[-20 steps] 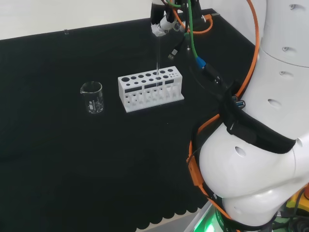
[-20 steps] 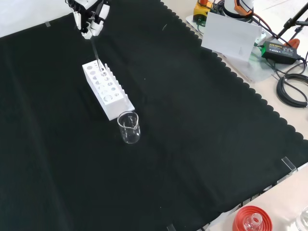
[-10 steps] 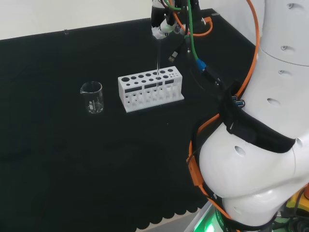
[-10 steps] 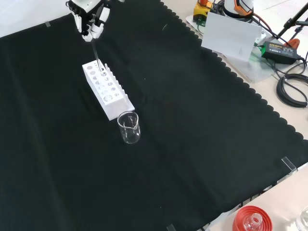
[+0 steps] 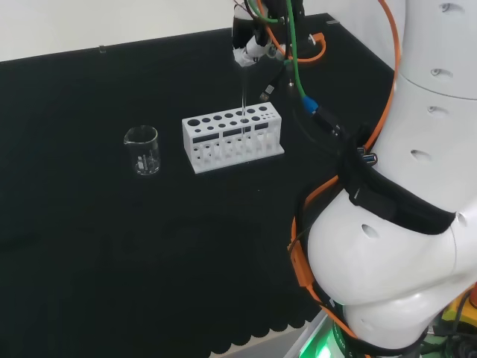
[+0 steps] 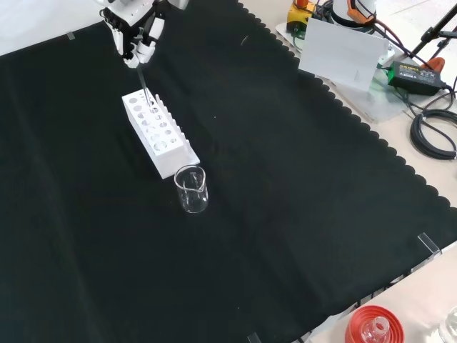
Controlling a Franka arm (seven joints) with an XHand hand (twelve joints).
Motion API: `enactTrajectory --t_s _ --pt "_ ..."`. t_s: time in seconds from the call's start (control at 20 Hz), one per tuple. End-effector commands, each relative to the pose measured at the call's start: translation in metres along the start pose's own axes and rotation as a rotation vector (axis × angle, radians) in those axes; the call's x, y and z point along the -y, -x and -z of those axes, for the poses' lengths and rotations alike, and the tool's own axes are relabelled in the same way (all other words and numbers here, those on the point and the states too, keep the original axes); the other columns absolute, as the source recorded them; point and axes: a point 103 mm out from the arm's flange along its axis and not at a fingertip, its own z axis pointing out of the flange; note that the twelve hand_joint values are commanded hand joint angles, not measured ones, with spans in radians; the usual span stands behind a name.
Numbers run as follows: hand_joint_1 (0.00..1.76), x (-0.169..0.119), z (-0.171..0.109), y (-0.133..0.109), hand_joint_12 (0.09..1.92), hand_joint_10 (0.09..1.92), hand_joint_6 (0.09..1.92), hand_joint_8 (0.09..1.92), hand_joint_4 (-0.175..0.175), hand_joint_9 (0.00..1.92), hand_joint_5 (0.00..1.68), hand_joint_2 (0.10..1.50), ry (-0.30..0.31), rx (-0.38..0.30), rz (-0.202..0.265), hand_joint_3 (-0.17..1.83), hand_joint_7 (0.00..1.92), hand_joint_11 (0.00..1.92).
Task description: Put the glass rod back on the white test tube rack.
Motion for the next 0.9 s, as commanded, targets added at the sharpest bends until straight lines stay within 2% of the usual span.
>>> enactTrajectory --t_s 0.05,0.35,0.9 --pt "1.22 -0.006 -0.004 -0.003 0.76 0.43 0.56 0.78 -0.175 1.87 1.27 1.08 -0.005 0.004 0.007 -0.17 1.6 1.66" --pt "1.22 -0.019 -0.015 -0.006 0.76 0.43 0.56 0.78 -0.175 1.87 1.27 1.08 -0.013 0.006 0.021 -0.17 1.6 1.66" --pt "1.22 -0.012 -0.015 -0.001 0.76 0.42 0.56 0.77 -0.175 1.86 1.26 1.08 -0.015 -0.031 0.028 -0.17 1.59 1.67"
